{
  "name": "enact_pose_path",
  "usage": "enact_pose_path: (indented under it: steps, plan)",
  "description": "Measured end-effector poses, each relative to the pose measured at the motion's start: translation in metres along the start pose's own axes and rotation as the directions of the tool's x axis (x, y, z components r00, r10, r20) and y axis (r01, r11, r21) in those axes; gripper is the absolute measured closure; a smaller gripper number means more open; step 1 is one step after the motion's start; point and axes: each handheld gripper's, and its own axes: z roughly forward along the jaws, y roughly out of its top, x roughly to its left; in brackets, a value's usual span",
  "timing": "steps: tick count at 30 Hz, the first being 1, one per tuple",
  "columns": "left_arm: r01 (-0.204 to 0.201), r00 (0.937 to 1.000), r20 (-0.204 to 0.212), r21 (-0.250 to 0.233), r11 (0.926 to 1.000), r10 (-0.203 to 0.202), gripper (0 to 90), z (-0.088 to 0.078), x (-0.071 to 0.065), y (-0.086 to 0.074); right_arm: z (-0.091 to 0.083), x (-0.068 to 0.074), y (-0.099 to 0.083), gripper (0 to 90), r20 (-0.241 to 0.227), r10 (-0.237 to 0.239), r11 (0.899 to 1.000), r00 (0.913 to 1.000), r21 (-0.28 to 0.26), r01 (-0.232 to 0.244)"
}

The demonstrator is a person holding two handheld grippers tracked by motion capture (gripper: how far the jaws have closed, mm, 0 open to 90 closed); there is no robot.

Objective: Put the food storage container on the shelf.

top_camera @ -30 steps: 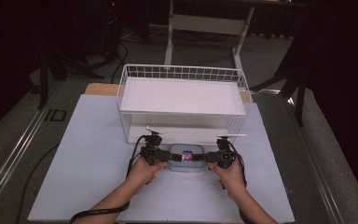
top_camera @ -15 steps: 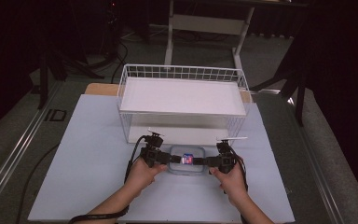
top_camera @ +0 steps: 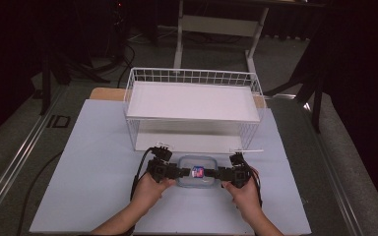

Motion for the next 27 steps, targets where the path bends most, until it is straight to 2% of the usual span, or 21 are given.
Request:
enact_pose_path:
  steps: [3, 8, 10, 13, 16, 18, 21, 23, 27]
  plan:
    - [0.005, 1.0000, -0.007, 0.001, 1.0000, -0.005, 44.2, -0.002, -0.001, -0.002, 0.000, 0.001, 0.000, 40.7, 0.000, 0.002, 1.000, 1.0000, 0.003, -0.002]
    - [0.001, 0.9999, -0.011, -0.023, 0.9997, -0.001, 44.2, -0.009, -0.001, 0.002, -0.001, 0.006, 0.004, 40.7, 0.002, -0.026, 1.000, 0.9997, -0.003, 0.026]
    - [-0.027, 0.9994, -0.022, -0.064, 0.9976, 0.025, 44.2, -0.018, -0.001, 0.011, -0.004, 0.012, 0.013, 40.7, 0.005, -0.053, 0.998, 0.9986, -0.032, 0.053]
    - [-0.036, 0.9992, -0.024, -0.095, 0.9948, 0.034, 44.2, -0.023, 0.001, 0.020, -0.006, 0.017, 0.025, 40.7, 0.017, -0.079, 0.995, 0.9967, -0.065, 0.080]
    - [-0.031, 0.9994, -0.021, -0.119, 0.9924, 0.029, 44.3, -0.025, 0.006, 0.027, -0.006, 0.019, 0.036, 40.6, 0.024, -0.084, 0.992, 0.9962, -0.089, 0.086]
    - [-0.028, 0.9994, -0.022, -0.138, 0.9900, 0.025, 44.3, -0.023, 0.011, 0.031, -0.004, 0.019, 0.042, 40.6, 0.030, -0.088, 0.991, 0.9956, -0.102, 0.091]
    - [-0.035, 0.9991, -0.028, -0.141, 0.9894, 0.032, 44.3, -0.021, 0.015, 0.035, 0.000, 0.017, 0.047, 40.5, 0.029, -0.085, 0.990, 0.9960, -0.114, 0.087]
    - [-0.043, 0.9987, -0.034, -0.151, 0.9876, 0.038, 44.2, -0.017, 0.020, 0.039, 0.005, 0.012, 0.053, 40.5, 0.029, -0.082, 0.988, 0.9962, -0.130, 0.085]
    - [-0.047, 0.9979, -0.051, -0.147, 0.9880, 0.040, 44.2, -0.010, 0.026, 0.041, 0.014, 0.004, 0.057, 40.4, 0.022, -0.083, 0.988, 0.9963, -0.129, 0.085]
